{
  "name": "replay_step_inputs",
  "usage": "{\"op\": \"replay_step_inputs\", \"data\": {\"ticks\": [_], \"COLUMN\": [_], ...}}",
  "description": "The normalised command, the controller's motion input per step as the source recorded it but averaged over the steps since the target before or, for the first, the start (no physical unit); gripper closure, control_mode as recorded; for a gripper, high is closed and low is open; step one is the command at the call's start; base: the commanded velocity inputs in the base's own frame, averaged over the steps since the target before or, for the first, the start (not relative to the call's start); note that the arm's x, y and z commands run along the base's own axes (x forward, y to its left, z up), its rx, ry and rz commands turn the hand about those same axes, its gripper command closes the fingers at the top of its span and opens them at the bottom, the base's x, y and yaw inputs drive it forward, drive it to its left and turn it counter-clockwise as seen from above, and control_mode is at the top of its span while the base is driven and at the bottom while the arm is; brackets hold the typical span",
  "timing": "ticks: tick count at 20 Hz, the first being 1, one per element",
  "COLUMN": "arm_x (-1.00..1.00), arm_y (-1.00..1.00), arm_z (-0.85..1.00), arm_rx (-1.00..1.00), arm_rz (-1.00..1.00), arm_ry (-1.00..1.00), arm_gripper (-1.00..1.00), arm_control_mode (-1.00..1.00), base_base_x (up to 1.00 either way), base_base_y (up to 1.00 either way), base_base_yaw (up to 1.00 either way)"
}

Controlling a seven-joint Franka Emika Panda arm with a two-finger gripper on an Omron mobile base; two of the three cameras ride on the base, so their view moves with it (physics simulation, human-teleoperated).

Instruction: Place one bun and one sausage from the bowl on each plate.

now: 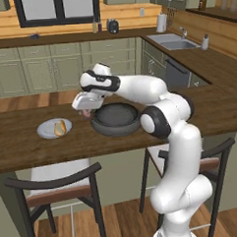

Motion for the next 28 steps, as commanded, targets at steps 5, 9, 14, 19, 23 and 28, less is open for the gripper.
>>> {"op": "replay_step_inputs", "data": {"ticks": [5,9,14,19,23,28], "arm_x": [0.21,0.08,-0.16,0.01,0.03,0.22], "arm_y": [0.90,0.21,0.01,0.59,0.31,0.36], "arm_z": [0.00,-0.01,-0.43,-0.05,-0.07,-0.12], "arm_rx": [-0.02,-0.01,-0.03,-0.08,-0.11,-0.11], "arm_rz": [-0.02,-0.02,0.00,-0.09,-0.18,-0.26], "arm_ry": [-0.01,0.03,0.00,-0.03,0.00,-0.01], "arm_gripper": [1.00,1.00,1.00,1.00,1.00,1.00], "arm_control_mode": [-1.00,-1.00,-1.00,-1.00,-1.00,-1.00], "base_base_x": [0.00,0.00,0.00,0.00,0.00,0.00], "base_base_y": [0.00,0.00,0.00,0.00,0.00,0.00], "base_base_yaw": [0.00,0.00,0.00,0.00,0.00,0.00]}}
